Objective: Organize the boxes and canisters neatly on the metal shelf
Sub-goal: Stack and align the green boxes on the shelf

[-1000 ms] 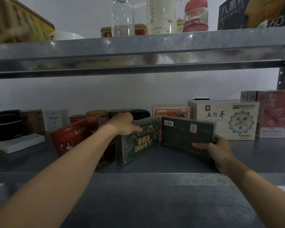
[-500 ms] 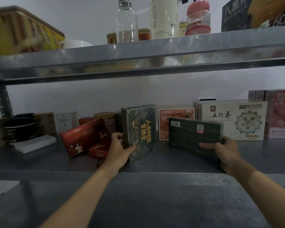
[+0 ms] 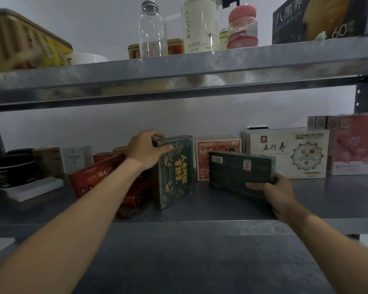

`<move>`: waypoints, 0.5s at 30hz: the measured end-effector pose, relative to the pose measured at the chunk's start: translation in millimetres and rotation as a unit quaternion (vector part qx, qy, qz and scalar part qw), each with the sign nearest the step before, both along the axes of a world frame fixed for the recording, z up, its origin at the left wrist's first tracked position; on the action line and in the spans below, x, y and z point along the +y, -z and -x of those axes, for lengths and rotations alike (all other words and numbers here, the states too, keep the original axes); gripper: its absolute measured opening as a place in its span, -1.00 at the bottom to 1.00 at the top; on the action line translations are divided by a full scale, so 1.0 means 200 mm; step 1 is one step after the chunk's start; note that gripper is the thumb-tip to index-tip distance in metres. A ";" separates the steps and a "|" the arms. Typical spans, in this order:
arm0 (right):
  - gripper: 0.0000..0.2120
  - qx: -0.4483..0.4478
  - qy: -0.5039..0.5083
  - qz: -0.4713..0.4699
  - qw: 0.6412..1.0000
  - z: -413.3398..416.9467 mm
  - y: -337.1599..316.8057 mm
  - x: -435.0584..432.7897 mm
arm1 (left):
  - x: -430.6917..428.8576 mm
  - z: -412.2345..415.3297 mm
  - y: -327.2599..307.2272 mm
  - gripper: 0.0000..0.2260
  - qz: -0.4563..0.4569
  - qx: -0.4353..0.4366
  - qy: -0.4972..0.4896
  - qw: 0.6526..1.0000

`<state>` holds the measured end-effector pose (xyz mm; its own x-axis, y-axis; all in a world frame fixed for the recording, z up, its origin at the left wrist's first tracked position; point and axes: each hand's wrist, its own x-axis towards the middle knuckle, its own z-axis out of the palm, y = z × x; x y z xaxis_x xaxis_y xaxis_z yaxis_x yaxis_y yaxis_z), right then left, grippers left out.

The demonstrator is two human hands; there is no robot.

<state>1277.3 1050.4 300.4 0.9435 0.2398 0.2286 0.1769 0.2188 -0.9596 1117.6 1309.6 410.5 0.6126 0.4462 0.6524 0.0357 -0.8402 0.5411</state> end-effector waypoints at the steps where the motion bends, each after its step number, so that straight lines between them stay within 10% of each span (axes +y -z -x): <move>1: -0.57 -0.002 0.002 0.003 1.000 0.00 0.00 0.00 | 0.01 0.01 0.01 -0.63 0.011 -0.012 0.001 1.000; 8: -0.57 0.008 0.012 -0.003 1.000 -0.03 0.01 0.01 | 0.18 0.12 0.27 -0.61 0.245 -0.183 0.060 0.950; 15: -0.62 0.000 0.007 -0.019 1.000 -0.02 0.01 0.01 | 0.20 0.15 0.52 -0.40 0.249 -0.053 0.058 0.965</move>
<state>1281.0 1052.2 299.2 0.9471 0.2168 0.2366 0.1797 0.2526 -0.9507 1087.6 1349.2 306.1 0.6188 0.6537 0.4356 -0.1200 -0.4693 0.8748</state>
